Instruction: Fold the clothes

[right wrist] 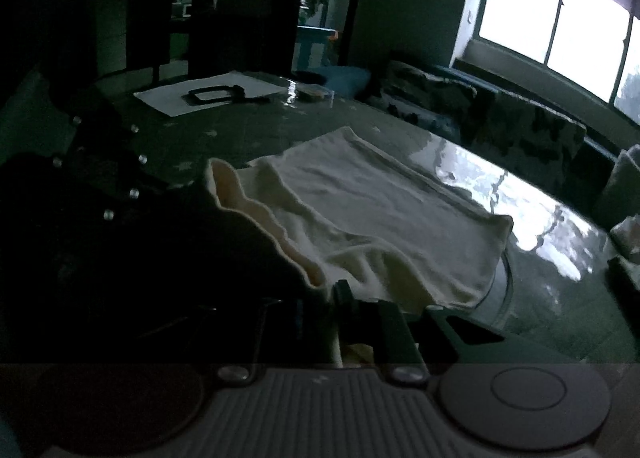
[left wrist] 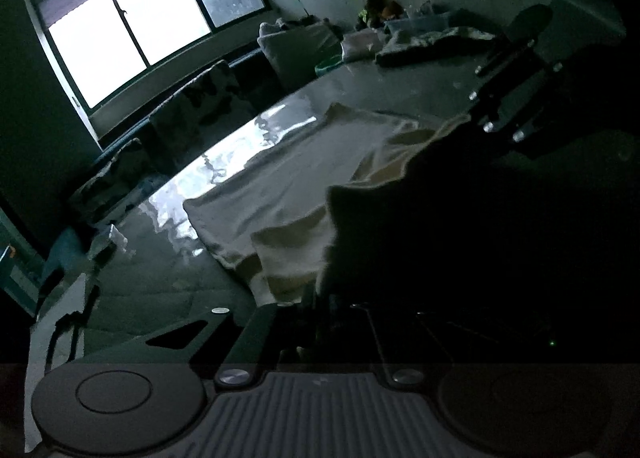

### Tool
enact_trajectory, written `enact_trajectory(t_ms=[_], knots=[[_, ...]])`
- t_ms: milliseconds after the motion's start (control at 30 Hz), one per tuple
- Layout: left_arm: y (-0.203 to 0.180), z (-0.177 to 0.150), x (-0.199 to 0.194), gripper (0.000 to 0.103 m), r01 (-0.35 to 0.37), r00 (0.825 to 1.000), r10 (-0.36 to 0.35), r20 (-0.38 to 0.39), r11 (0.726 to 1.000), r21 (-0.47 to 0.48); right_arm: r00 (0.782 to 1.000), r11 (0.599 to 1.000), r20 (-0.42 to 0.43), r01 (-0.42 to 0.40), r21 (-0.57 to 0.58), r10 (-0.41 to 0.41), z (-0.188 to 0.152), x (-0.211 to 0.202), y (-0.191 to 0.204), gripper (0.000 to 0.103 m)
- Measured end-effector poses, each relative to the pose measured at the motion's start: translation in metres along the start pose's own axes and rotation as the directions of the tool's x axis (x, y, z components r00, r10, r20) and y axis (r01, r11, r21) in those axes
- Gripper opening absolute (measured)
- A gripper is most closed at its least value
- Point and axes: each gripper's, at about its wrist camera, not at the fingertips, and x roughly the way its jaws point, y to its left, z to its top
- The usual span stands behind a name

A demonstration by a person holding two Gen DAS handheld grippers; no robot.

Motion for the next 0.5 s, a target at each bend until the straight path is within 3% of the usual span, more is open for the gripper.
enact_trajectory(t_ms=[267,500], knots=[[-0.004,-0.002,-0.037,0.006,0.039,0.999,-0.039,-0.004,0.999,-0.003,0.999,0.997,-0.003,-0.040,-0.059,0.040,-0.001,-0.032,0.017,0.013],[-0.017,-0.010,-0.087,0.006,0.136,0.990,-0.135,-0.025,0.991,0.011,0.993,0.991,-0.047,-0.112,-0.076,0.109,-0.001,-0.075,0.039,0.013]])
